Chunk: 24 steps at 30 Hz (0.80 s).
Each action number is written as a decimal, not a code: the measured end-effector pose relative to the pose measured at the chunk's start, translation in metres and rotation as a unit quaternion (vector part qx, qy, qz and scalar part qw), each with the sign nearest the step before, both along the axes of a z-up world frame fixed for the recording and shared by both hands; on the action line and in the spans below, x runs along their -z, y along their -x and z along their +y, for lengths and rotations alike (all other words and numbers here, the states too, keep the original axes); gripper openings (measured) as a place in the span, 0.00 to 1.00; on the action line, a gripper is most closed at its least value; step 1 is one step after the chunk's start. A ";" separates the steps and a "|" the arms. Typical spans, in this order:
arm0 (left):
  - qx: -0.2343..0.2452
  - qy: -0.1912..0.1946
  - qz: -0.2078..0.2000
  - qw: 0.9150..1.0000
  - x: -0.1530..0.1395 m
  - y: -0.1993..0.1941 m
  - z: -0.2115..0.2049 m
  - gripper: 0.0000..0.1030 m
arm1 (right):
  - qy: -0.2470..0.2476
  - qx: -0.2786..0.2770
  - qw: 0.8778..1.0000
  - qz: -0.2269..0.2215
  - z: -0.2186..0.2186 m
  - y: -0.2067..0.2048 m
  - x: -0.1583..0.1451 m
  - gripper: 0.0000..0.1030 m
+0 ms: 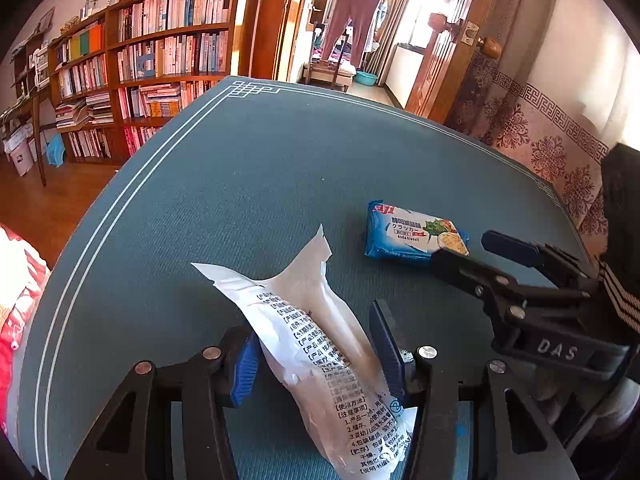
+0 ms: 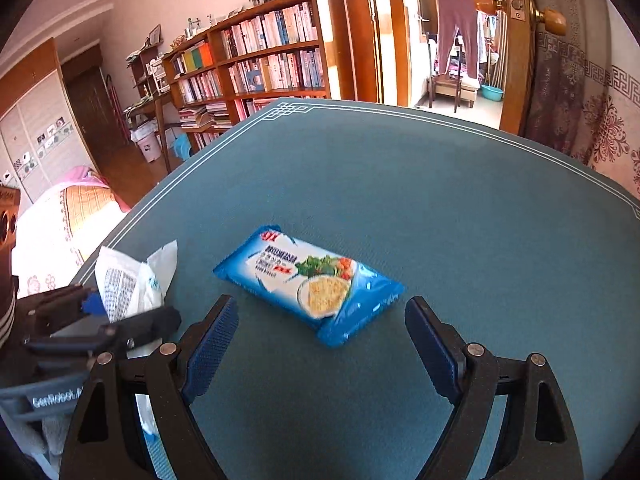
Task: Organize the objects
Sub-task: 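Grasp the white plastic packet with the left gripper while the right grasps the blue cracker packet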
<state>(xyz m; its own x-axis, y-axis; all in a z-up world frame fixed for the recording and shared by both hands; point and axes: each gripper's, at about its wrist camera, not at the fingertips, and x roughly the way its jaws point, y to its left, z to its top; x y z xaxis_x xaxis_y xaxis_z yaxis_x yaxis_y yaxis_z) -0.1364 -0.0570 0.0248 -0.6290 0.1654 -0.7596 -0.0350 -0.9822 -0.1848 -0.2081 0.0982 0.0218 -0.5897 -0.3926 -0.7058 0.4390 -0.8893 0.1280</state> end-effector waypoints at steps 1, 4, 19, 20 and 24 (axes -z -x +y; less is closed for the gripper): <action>0.003 0.000 -0.002 1.000 0.000 0.000 0.000 0.53 | 0.001 0.000 1.000 0.000 -0.002 0.006 0.000 0.84; 0.005 0.003 -0.009 1.000 0.001 0.001 -0.002 0.53 | 0.006 -0.010 1.000 -0.005 -0.009 0.024 -0.002 0.84; 0.003 0.003 -0.013 1.000 0.008 -0.013 0.003 0.84 | -0.084 -0.054 0.995 0.011 -0.037 0.011 0.016 0.56; 0.002 0.003 -0.015 1.000 0.009 -0.013 0.003 0.76 | -0.084 -0.051 0.995 0.013 -0.037 0.007 0.016 0.50; 0.009 -0.003 -0.015 1.000 0.011 -0.013 0.003 0.59 | -0.065 -0.020 0.998 0.011 -0.031 -0.001 0.015 0.45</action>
